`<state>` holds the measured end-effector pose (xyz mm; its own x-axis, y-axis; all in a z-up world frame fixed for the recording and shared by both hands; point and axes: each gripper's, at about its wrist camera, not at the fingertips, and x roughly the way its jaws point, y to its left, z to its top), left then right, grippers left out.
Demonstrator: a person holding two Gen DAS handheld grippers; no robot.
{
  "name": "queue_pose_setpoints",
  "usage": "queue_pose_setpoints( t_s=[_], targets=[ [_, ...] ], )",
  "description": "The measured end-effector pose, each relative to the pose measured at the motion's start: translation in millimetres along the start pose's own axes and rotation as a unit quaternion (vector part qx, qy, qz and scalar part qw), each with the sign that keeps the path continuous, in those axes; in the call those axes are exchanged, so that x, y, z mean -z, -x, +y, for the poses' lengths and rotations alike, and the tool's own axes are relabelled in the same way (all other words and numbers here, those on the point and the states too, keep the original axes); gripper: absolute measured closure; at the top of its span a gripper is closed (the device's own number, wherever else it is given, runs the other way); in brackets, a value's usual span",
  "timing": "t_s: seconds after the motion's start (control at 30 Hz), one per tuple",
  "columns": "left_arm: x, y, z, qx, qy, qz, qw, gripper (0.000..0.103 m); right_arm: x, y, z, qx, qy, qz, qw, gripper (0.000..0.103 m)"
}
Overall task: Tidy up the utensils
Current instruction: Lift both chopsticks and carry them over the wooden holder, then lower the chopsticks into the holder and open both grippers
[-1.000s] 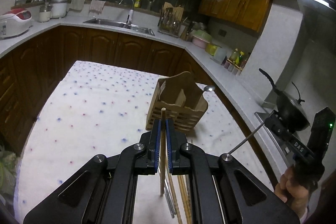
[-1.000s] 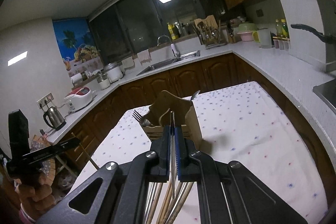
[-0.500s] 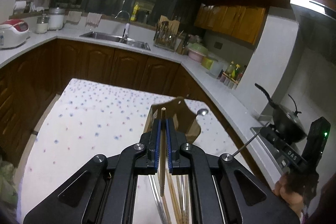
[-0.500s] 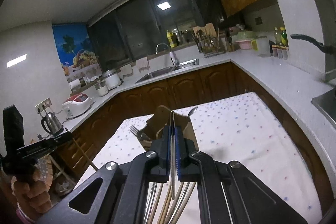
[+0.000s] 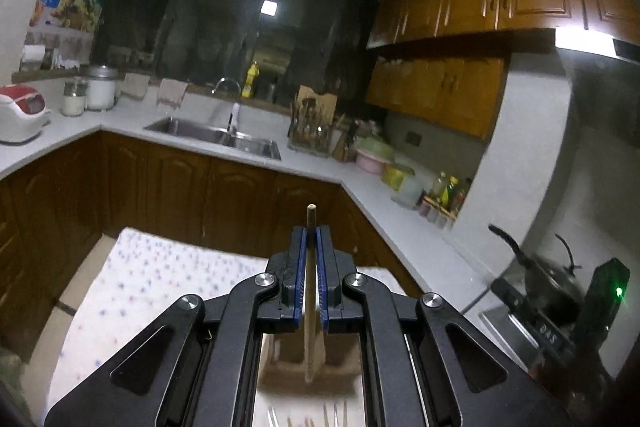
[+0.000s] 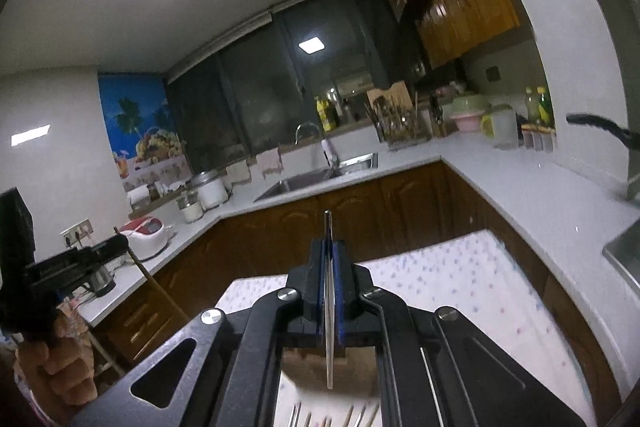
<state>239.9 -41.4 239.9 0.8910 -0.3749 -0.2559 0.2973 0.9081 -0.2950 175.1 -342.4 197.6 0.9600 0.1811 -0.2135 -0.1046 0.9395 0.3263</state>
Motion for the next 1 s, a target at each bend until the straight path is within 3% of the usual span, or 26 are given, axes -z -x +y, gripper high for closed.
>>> queue_pose_setpoints(
  t_s=[0.2,0.53,0.7,1.0],
  targets=[
    [3,-50,12,-0.026,0.019,0.005,0.9995,0.099,-3,-37,0,0.011,0.010,0.003,1.000,0.099],
    [61,-112,40,-0.038,0.049,0.049,0.9969,0.099,43,-88,-18,0.035,0.003,0.047,0.998,0.099],
    [80,-128,42,-0.041,0.044,0.078,0.9952,0.099,63,-103,-25,0.040,0.001,0.075,0.996,0.099],
    [83,-128,42,-0.048,0.038,0.081,0.9948,0.098,71,-108,-24,0.044,0.002,0.088,0.995,0.099]
  ],
)
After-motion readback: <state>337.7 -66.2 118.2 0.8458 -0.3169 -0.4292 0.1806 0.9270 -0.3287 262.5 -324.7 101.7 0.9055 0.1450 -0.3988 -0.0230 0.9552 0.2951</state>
